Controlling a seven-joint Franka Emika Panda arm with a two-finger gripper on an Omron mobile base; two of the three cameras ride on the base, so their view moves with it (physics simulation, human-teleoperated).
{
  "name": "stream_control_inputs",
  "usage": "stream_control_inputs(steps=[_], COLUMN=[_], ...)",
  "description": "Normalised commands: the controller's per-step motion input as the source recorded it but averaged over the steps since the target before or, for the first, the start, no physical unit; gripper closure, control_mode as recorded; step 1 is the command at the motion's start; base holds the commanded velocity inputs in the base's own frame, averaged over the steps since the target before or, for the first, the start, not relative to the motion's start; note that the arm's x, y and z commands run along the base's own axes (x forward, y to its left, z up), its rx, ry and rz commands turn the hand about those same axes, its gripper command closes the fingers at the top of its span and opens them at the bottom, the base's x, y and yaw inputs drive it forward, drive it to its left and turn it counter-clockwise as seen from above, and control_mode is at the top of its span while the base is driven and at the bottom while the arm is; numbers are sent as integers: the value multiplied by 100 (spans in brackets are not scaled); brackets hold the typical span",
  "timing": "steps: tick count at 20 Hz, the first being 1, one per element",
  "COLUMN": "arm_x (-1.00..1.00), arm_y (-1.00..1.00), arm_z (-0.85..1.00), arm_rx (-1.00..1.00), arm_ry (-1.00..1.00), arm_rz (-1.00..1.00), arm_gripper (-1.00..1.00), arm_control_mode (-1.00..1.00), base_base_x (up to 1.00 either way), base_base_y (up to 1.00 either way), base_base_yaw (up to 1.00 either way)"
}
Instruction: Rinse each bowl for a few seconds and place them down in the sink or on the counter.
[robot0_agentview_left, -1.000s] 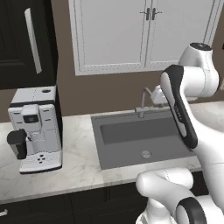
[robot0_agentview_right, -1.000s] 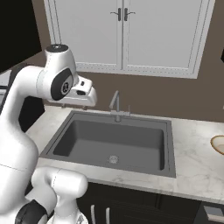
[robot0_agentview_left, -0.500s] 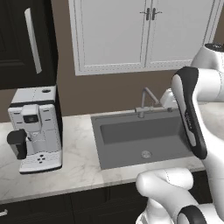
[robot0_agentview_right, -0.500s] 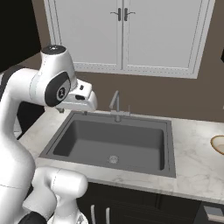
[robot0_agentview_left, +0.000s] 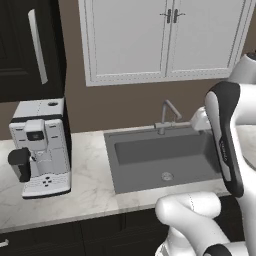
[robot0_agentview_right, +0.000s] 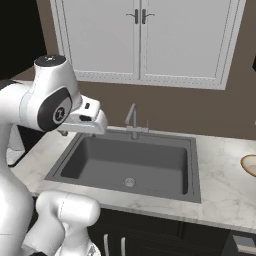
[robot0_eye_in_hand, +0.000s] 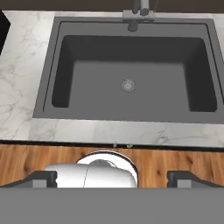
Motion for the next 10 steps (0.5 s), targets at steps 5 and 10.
stream_control_inputs(steps=[5,10], arm_x=[-8,0], arm_y=[0,0], arm_z=[1,0], arm_rx=[0,0], arm_ry=[0,0], arm_rz=[0,0], arm_gripper=[-100,-100], arm_control_mode=[100,100], base_base_x=[-34,-22], base_base_y=[-3,-22], base_base_yaw=[0,0])
